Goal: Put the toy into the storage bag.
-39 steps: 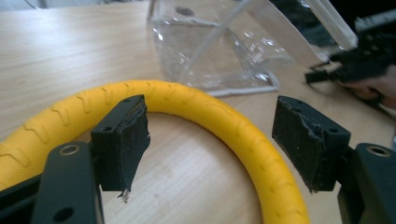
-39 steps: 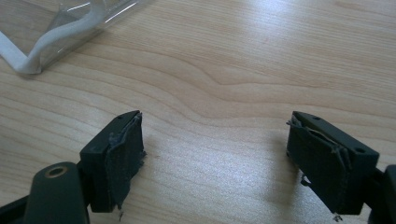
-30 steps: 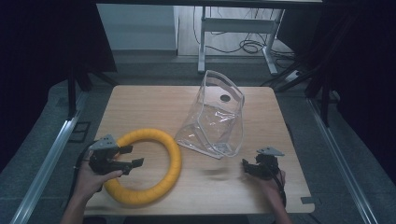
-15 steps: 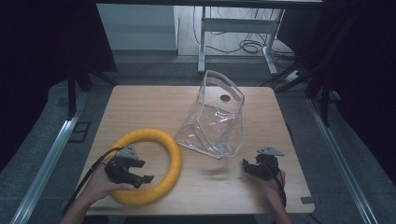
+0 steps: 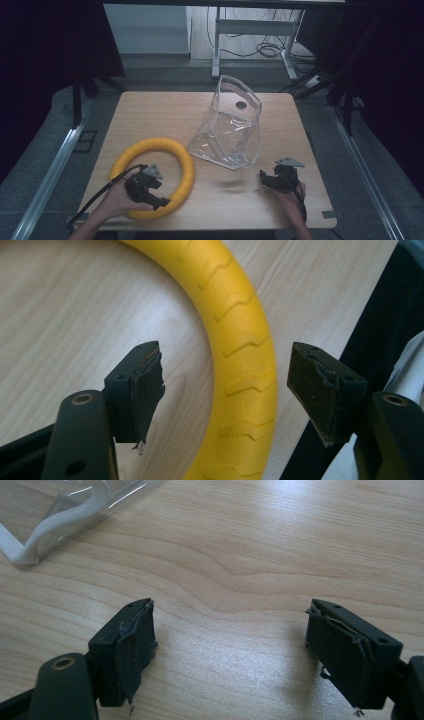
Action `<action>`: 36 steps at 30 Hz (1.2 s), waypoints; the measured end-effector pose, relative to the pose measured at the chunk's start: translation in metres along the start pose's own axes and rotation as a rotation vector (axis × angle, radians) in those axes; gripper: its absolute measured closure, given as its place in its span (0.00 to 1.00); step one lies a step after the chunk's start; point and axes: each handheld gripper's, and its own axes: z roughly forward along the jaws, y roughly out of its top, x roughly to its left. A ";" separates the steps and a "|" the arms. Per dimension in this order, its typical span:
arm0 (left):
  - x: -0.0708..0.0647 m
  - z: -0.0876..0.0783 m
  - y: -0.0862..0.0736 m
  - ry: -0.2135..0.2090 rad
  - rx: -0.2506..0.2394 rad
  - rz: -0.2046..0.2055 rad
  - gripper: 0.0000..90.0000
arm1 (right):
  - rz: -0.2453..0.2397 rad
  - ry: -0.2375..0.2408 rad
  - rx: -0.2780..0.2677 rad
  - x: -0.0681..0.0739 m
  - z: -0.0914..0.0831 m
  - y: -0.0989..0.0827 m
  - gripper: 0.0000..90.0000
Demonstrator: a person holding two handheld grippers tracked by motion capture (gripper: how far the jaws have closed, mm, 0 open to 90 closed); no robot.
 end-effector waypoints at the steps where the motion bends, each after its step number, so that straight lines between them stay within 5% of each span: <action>1: 0.000 0.004 0.000 0.003 0.016 -0.002 0.34 | 0.000 0.000 0.000 0.000 0.000 0.000 0.22; 16: -0.001 0.012 0.002 -0.009 0.061 -0.004 0.33 | 0.001 -0.001 0.000 0.000 0.000 0.000 0.23; 30: -0.008 0.036 0.008 0.012 0.197 0.018 0.36 | 0.001 -0.001 0.000 0.000 0.000 0.000 0.23; 36: -0.010 0.046 0.010 0.027 0.249 -0.019 0.39 | 0.001 -0.001 0.000 0.000 0.000 0.000 0.23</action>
